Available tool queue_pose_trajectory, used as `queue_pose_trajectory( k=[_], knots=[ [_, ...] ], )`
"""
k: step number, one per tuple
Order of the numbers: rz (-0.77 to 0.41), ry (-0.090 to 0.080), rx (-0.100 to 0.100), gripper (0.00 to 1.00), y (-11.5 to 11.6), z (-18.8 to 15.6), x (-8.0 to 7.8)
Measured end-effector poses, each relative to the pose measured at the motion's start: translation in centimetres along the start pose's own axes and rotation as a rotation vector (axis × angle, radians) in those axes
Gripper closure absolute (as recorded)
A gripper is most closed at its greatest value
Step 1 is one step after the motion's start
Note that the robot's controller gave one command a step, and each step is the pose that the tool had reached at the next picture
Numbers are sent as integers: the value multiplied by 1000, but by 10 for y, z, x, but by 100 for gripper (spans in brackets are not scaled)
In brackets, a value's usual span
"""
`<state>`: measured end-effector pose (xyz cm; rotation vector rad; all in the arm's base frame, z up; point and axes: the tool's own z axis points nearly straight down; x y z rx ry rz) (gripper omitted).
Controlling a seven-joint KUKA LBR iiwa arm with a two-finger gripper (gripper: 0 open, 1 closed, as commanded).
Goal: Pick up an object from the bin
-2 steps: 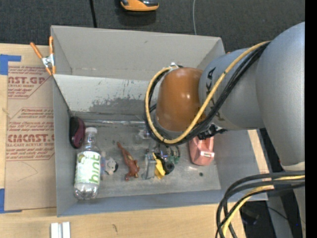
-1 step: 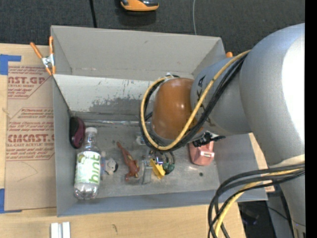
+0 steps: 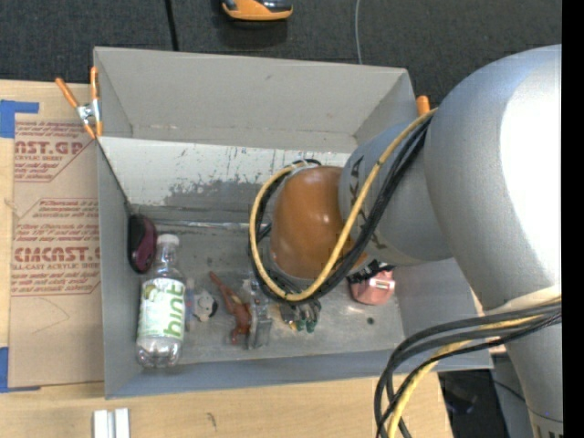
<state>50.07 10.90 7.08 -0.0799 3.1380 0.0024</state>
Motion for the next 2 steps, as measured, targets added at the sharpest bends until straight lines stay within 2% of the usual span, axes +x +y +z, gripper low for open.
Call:
queue_pose_trajectory(
  k=[1,2],
  knots=[
    [0,0,0,100,0,0,0],
    [-2,1,1,100,-13,-137,-2]
  ],
)
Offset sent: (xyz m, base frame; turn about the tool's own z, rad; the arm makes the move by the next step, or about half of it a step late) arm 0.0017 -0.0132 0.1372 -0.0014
